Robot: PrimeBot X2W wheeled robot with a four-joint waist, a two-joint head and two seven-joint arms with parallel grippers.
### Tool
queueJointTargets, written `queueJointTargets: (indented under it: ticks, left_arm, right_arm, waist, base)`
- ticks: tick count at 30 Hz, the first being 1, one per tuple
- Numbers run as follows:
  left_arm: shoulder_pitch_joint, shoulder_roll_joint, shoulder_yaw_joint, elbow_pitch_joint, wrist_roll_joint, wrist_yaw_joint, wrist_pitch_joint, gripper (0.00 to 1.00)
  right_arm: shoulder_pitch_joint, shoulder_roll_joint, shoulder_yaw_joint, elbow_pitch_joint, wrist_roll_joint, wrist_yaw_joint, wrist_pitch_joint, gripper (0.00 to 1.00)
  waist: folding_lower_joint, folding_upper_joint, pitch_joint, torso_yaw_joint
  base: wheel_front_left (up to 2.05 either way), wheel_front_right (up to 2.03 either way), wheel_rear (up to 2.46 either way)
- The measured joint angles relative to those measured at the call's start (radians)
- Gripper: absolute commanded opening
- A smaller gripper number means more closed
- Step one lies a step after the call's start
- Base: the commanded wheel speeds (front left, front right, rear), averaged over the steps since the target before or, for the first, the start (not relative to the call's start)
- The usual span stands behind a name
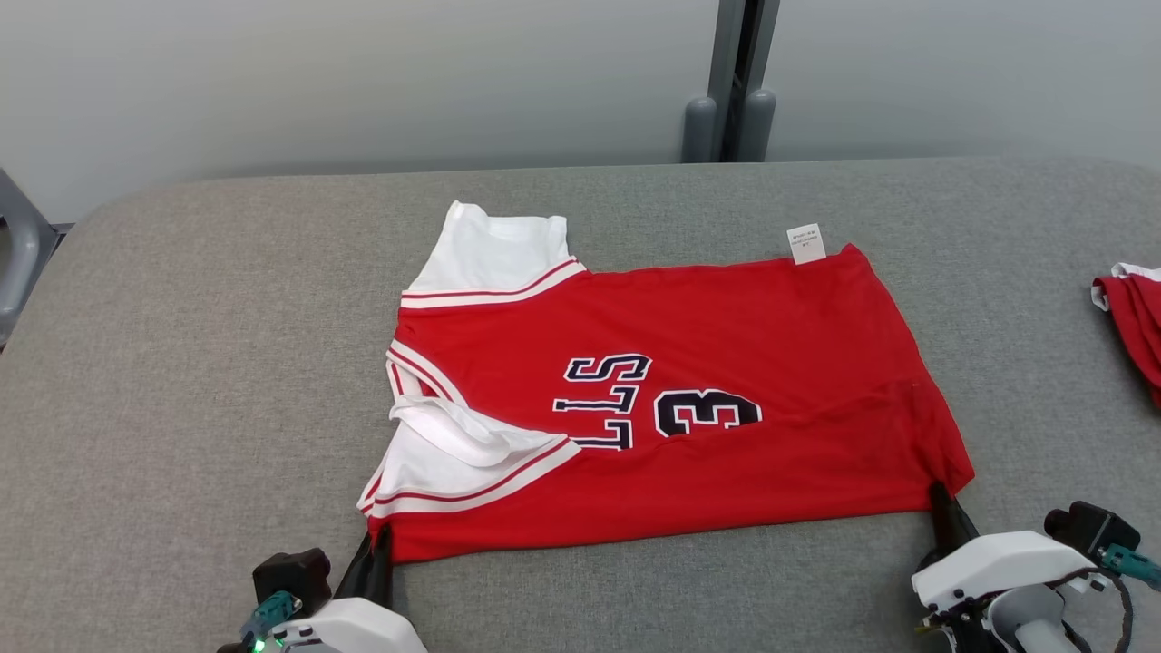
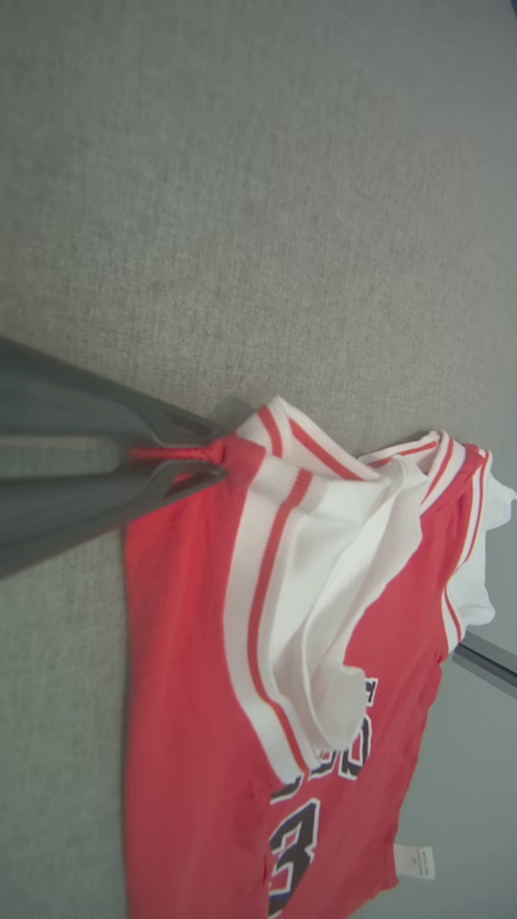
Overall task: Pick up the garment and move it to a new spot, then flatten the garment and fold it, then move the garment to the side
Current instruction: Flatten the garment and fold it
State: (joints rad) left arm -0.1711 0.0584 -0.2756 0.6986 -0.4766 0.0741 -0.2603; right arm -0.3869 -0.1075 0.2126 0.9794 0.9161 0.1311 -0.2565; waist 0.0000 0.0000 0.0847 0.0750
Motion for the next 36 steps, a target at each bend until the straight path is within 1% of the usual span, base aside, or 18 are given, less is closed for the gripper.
queueJointTargets:
  ticks: [6,10,11,16,19,24,29,32,36]
  left_arm:
    - [0.008,0.008,-0.013,0.01,0.0,-0.013,0.008,0.0]
    - [0.045,0.025,-0.022,0.004,-0.012,-0.033,0.057,0.0]
    - [0.07,0.042,-0.029,-0.015,-0.02,-0.048,0.091,0.0]
    - [0.152,0.117,-0.056,-0.12,-0.018,-0.076,0.197,0.0]
    - [0.217,0.164,-0.067,-0.216,-0.023,-0.082,0.269,0.0]
    - [0.331,0.227,-0.076,-0.411,-0.046,-0.079,0.391,0.0]
    - [0.402,0.267,-0.067,-0.588,-0.065,-0.049,0.46,0.0]
    - [0.42,0.277,-0.056,-0.658,-0.073,-0.03,0.479,0.0]
    - [0.438,0.288,-0.058,-0.703,-0.08,-0.021,0.507,0.0]
  right_arm:
    - [0.057,-0.011,0.0,-0.055,0.06,0.0,-0.001,0.0]
    - [0.096,-0.025,0.021,-0.084,0.083,0.0,0.001,0.0]
    - [0.116,-0.033,0.035,-0.093,0.091,0.0,0.02,0.0]
    - [0.16,-0.061,0.067,-0.133,0.109,0.0,0.078,0.0]
    - [0.192,-0.086,0.088,-0.173,0.109,0.0,0.118,0.0]
    - [0.257,-0.13,0.086,-0.255,0.128,0.001,0.19,0.0]
    - [0.321,-0.161,0.056,-0.343,0.134,0.001,0.244,0.0]
    - [0.351,-0.163,0.022,-0.4,0.136,0.001,0.268,0.0]
    - [0.382,-0.162,-0.016,-0.448,0.121,0.001,0.304,0.0]
  waist:
    - [0.0,0.0,-0.01,-0.018]
    - [0.0,0.0,-0.021,-0.035]
    - [0.0,0.0,-0.029,-0.045]
    - [0.0,0.0,-0.049,-0.063]
    - [0.0,0.0,-0.057,-0.071]
    - [0.0,0.0,-0.056,-0.077]
    - [0.0,0.0,-0.049,-0.082]
    - [0.0,0.0,-0.045,-0.085]
    - [0.0,0.0,-0.049,-0.088]
  base:
    - [0.0,0.0,0.0]
    - [0.0,0.0,0.0]
    - [0.0,0.0,0.0]
    - [0.0,0.0,0.0]
    - [0.0,0.0,0.0]
    - [0.0,0.0,0.0]
    - [0.0,0.0,0.0]
    - [0.0,0.0,0.0]
    - [0.0,0.0,0.0]
